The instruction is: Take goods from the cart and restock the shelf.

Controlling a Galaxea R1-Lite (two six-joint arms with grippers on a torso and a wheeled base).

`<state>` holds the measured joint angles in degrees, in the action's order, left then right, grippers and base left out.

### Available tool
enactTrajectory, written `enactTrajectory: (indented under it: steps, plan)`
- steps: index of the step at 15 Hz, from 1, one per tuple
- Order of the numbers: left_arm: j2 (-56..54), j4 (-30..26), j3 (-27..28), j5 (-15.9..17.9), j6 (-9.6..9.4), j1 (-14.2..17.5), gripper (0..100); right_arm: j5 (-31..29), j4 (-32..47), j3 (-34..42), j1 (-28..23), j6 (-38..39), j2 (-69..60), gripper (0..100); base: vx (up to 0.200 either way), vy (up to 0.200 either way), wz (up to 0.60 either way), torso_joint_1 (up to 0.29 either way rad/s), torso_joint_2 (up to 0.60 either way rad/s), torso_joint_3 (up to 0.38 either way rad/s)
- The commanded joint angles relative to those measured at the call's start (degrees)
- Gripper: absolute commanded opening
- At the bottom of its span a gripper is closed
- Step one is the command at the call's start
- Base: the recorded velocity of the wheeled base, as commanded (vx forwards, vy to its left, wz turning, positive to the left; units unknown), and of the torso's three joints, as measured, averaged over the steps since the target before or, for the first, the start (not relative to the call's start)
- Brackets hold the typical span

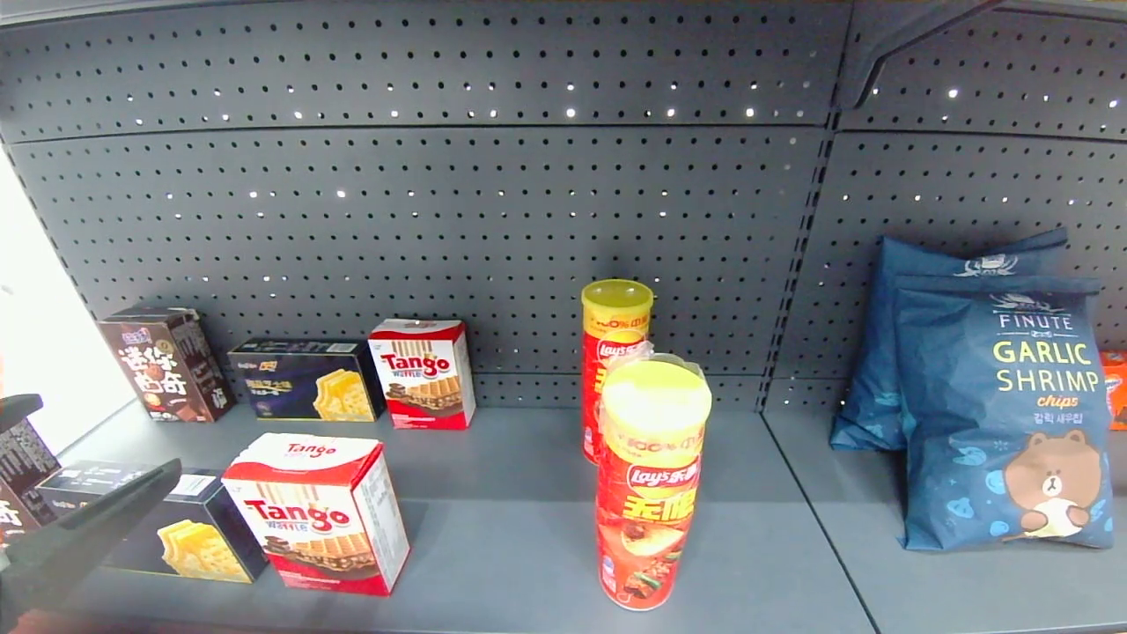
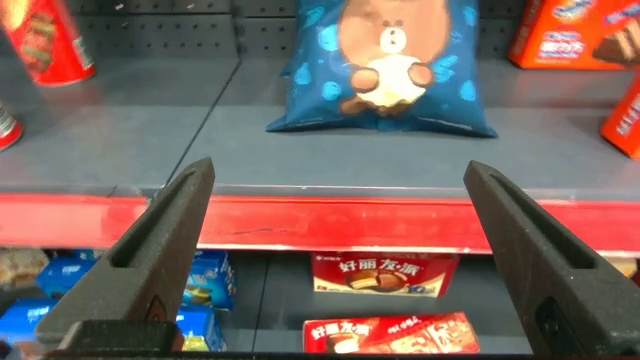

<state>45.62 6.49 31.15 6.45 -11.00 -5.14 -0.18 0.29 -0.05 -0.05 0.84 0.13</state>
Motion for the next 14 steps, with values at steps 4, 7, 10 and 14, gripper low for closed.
enactTrajectory:
  steps: [4,7,10,14]
  plan:
    - [-1.6,0.1,-2.2,0.5,0.62,-0.4,100,6.5,0.5,-29.2,4.5,6.2,26.9,100,0.000,0.000,0.00,0.000,0.00,0.000]
    - [-2.6,0.1,-2.7,0.7,0.62,-0.5,100,8.7,2.3,-30.7,7.0,2.4,36.1,100,0.000,0.000,0.00,0.000,0.00,0.000]
    - [-2.8,0.1,-2.1,2.0,0.62,-0.6,100,8.2,1.8,-31.9,16.8,1.6,49.9,100,0.000,0.000,0.00,0.000,0.00,0.000]
    - [-2.8,0.1,-1.1,2.2,0.71,-0.5,100,5.4,-5.8,-32.8,26.7,0.9,63.2,100,0.000,0.000,0.00,0.000,0.00,0.000]
